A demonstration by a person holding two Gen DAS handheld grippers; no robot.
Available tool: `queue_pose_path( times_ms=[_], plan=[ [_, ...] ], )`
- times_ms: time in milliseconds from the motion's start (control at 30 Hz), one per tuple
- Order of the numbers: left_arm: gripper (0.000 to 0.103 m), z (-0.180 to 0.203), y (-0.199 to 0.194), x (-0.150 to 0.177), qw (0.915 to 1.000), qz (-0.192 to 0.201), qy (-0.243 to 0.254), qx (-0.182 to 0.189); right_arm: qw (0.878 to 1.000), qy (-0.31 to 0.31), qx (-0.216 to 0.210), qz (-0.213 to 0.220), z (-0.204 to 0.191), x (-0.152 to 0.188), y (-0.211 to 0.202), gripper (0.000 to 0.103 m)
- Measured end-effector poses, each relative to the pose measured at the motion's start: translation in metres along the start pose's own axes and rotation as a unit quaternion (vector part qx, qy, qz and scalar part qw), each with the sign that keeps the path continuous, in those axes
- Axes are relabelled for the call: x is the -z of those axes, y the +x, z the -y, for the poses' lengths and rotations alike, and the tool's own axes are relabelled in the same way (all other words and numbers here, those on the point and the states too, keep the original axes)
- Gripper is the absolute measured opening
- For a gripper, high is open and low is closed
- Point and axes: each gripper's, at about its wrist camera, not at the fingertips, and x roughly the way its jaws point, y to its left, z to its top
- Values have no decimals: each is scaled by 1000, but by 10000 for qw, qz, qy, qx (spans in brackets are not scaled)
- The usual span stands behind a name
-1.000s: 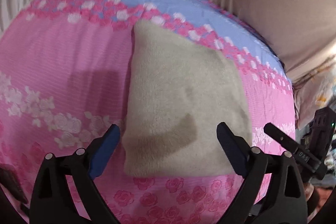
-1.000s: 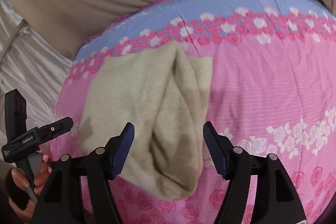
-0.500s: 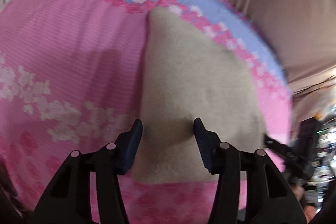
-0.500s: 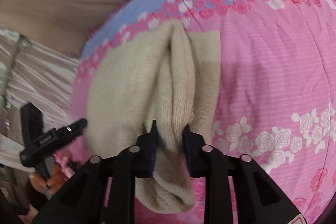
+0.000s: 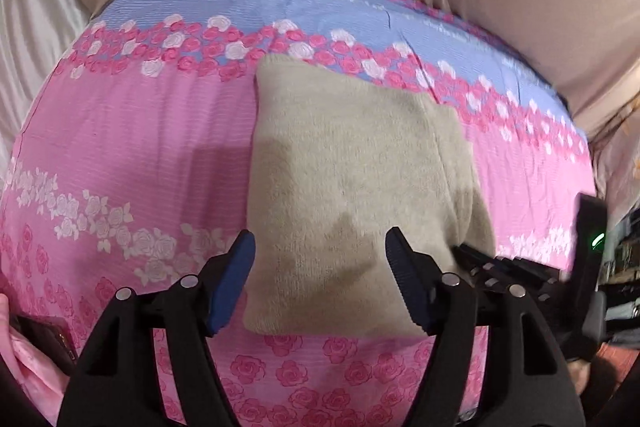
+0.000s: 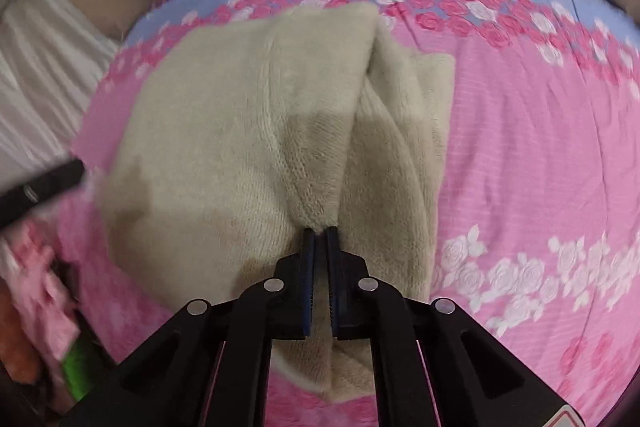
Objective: Fold small clothes
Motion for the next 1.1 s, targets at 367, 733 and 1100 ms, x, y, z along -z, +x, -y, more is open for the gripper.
queue_pose_path(
  times_ms=[367, 733, 1100],
  plan=[
    [66, 0, 20, 17, 9993, -277, -10, -266, 9996, -183, 176, 99, -7, 11, -4, 11],
    [73, -2, 18, 38, 9984, -183, -14, -531, 9996, 94, -1, 267, 1, 23, -26, 17],
    [98, 41, -48, 68, 9871, 1464, 42, -639, 9818, 227, 846, 1684, 9, 58, -116, 54]
  ],
)
